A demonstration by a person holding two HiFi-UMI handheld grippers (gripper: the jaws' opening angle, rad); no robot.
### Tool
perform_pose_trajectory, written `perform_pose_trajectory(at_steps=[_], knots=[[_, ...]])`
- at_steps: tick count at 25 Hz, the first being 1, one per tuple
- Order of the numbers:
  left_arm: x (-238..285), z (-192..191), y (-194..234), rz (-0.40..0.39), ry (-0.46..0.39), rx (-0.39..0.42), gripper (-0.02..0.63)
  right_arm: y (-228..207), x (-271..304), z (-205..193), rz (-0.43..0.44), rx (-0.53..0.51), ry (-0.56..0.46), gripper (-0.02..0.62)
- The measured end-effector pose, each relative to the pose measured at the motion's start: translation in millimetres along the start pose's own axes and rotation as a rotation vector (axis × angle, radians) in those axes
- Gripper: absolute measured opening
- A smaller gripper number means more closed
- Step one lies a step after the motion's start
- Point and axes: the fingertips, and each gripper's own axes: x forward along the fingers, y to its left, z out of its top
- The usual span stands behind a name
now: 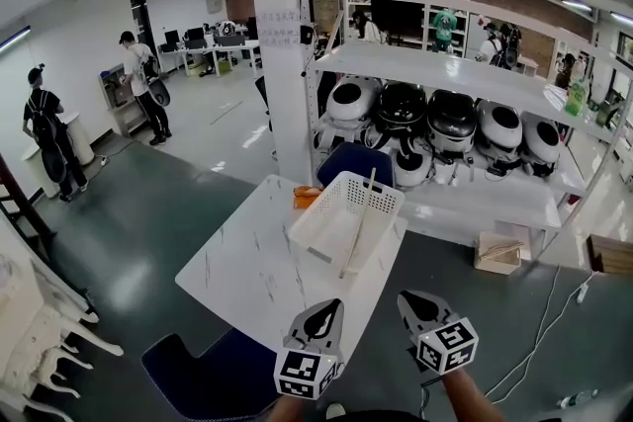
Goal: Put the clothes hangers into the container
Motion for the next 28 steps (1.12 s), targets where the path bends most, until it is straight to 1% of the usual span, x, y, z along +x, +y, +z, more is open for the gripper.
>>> perform_pose_trajectory(at_steps=[13,19,28], knots=[[-15,1,-25,0.016,0.013,0.033,0.005,13,-27,4,0.038,-0.008,-0.042,0.018],[-17,1,-37,0.016,0.013,0.035,0.005,9,-37,6,0.036,-0.009,-0.051,0.018],[-20,1,-43,0.028,0.012,0.036,0.005,6,-44,6,0.035,-0.01,-0.057,0.018]])
